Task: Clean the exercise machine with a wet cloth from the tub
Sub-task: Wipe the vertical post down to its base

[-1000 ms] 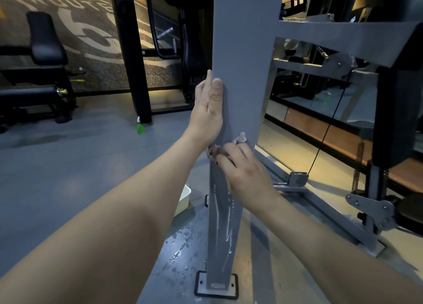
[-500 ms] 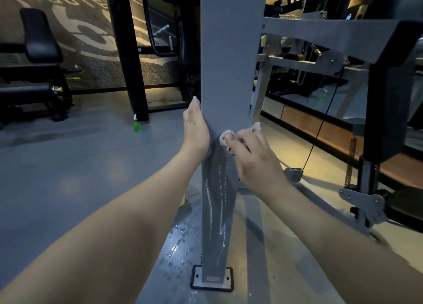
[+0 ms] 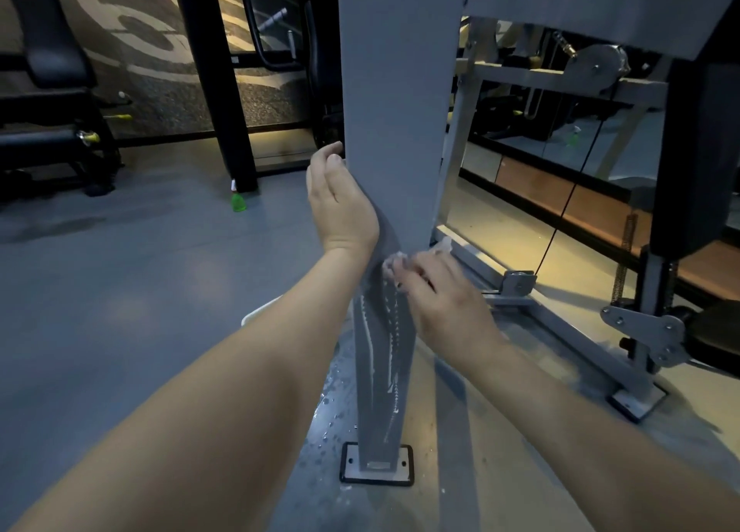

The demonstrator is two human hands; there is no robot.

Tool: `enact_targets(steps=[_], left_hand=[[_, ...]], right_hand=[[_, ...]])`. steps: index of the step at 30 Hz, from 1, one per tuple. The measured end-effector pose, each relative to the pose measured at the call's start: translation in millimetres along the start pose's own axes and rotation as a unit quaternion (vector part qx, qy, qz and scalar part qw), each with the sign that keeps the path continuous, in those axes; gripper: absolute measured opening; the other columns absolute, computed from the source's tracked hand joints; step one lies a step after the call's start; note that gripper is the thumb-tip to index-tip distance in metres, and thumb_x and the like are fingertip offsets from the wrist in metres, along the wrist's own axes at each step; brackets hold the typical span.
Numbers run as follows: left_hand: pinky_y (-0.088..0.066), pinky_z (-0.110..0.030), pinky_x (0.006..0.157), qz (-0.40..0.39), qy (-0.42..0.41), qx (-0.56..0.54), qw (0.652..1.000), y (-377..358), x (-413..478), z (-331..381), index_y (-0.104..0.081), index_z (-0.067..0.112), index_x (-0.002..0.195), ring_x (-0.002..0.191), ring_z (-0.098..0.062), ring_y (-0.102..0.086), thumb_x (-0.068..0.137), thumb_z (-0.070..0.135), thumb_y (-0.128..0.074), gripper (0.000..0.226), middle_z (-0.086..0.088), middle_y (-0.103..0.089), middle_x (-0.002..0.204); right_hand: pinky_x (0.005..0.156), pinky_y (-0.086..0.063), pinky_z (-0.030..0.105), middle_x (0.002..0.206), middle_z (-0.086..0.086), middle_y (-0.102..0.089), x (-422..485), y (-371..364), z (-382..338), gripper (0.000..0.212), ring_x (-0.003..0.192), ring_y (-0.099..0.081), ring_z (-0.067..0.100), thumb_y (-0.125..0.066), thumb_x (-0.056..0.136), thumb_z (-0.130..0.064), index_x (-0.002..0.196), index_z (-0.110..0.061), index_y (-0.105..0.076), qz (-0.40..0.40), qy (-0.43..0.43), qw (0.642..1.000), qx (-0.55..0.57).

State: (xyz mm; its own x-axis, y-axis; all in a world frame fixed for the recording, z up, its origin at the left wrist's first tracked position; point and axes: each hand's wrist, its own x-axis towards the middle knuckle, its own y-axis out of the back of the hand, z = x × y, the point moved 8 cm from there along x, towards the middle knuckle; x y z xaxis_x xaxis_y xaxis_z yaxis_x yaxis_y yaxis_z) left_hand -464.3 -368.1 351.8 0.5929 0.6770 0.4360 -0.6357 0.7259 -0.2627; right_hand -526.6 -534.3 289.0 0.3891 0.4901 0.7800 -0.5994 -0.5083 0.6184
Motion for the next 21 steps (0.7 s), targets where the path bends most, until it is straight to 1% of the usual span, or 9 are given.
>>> enact_targets(steps=[3, 4, 8, 10, 12, 14, 16, 19, 21], left_hand=[[-0.044, -0.042, 0.099, 0.003, -0.004, 0.016, 1.000, 2.0, -1.4, 5.2, -0.066, 0.008, 0.113, 0.109, -0.024, -0.058, 0.095, 0.031, -0.029, 0.047, -0.009, -0.068, 0.114], [-0.044, -0.041, 0.098, 0.000, -0.005, 0.020, 1.000, 1.5, -2.7, 6.7, -0.066, 0.010, 0.111, 0.108, -0.023, -0.058, 0.095, 0.031, -0.029, 0.045, -0.008, -0.068, 0.112], [-0.045, -0.041, 0.092, -0.006, -0.011, 0.019, 1.000, 0.6, -2.0, 6.8, -0.062, 0.019, 0.099, 0.102, -0.024, -0.058, 0.096, 0.031, -0.028, 0.037, -0.006, -0.068, 0.104], [-0.045, -0.040, 0.090, -0.008, -0.006, 0.017, 1.000, 0.0, -2.1, 5.0, -0.061, 0.019, 0.097, 0.100, -0.024, -0.058, 0.095, 0.032, -0.028, 0.036, -0.006, -0.067, 0.102], [-0.046, -0.041, 0.090, -0.009, -0.004, 0.017, 1.000, -0.6, -2.4, 3.5, -0.061, 0.019, 0.097, 0.100, -0.024, -0.058, 0.095, 0.032, -0.028, 0.036, -0.005, -0.066, 0.101], [-0.047, -0.043, 0.093, -0.014, 0.002, 0.020, 1.000, -0.4, -2.4, 3.6, -0.062, 0.019, 0.100, 0.102, -0.023, -0.059, 0.095, 0.034, -0.027, 0.038, -0.004, -0.067, 0.104], [-0.047, -0.043, 0.096, -0.024, -0.002, 0.020, 1.000, -1.0, -1.9, 5.2, -0.064, 0.017, 0.106, 0.105, -0.022, -0.058, 0.095, 0.035, -0.026, 0.043, -0.004, -0.067, 0.108], [-0.046, -0.046, 0.100, -0.037, -0.008, 0.026, 0.999, -1.7, -0.4, 3.8, -0.064, 0.013, 0.114, 0.111, -0.024, -0.057, 0.095, 0.037, -0.025, 0.049, -0.006, -0.066, 0.114], [-0.045, -0.050, 0.102, -0.043, 0.000, 0.022, 0.999, -2.4, 1.1, 0.8, -0.064, 0.013, 0.115, 0.113, -0.026, -0.057, 0.094, 0.038, -0.026, 0.050, -0.008, -0.066, 0.116]], right_hand=[[0.056, -0.052, 0.045, 0.098, 0.010, -0.051, -14.8, -9.6, -5.0, 0.022, 0.087, -0.049, 0.029, -0.060, 0.098, -0.007, 0.121, -0.007, -0.063, -0.058, 0.001, 0.998, 0.022], [0.056, -0.051, 0.045, 0.095, 0.010, -0.051, -8.8, -2.1, -6.8, 0.020, 0.085, -0.049, 0.029, -0.057, 0.099, -0.007, 0.118, -0.006, -0.064, -0.046, 0.002, 0.999, 0.025], [0.068, -0.048, 0.042, 0.092, 0.016, -0.055, 22.2, 33.0, -2.3, 0.020, 0.082, -0.052, 0.034, -0.054, 0.098, 0.000, 0.110, 0.001, -0.069, 0.080, -0.041, 0.996, 0.018], [0.062, -0.049, 0.047, 0.091, 0.014, -0.054, 22.3, 25.7, 5.7, 0.016, 0.080, -0.051, 0.034, -0.057, 0.099, -0.002, 0.111, 0.000, -0.066, 0.087, -0.067, 0.994, 0.008], [0.054, -0.050, 0.045, 0.091, 0.012, -0.052, 1.5, 3.4, 4.8, 0.018, 0.079, -0.049, 0.031, -0.063, 0.097, -0.004, 0.115, -0.004, -0.058, 0.048, -0.052, 0.997, 0.004], [0.052, -0.050, 0.038, 0.095, 0.010, -0.054, -27.5, -18.6, -2.2, 0.038, 0.084, -0.051, 0.030, -0.074, 0.088, -0.004, 0.119, -0.009, -0.052, -0.030, -0.032, 0.999, 0.013], [0.051, -0.052, 0.038, 0.098, 0.009, -0.055, -38.2, -21.4, -3.4, 0.038, 0.086, -0.054, 0.030, -0.075, 0.084, -0.003, 0.117, -0.010, -0.058, -0.065, -0.031, 0.997, 0.027], [0.060, -0.052, 0.042, 0.095, 0.009, -0.056, -10.8, 5.2, -1.5, 0.020, 0.083, -0.054, 0.031, -0.060, 0.097, -0.004, 0.116, -0.007, -0.067, 0.010, -0.054, 0.998, 0.038], [0.070, -0.051, 0.041, 0.095, 0.014, -0.059, 6.1, 20.8, 1.2, 0.020, 0.082, -0.055, 0.033, -0.054, 0.101, -0.002, 0.114, 0.000, -0.069, 0.080, -0.057, 0.995, 0.034]])
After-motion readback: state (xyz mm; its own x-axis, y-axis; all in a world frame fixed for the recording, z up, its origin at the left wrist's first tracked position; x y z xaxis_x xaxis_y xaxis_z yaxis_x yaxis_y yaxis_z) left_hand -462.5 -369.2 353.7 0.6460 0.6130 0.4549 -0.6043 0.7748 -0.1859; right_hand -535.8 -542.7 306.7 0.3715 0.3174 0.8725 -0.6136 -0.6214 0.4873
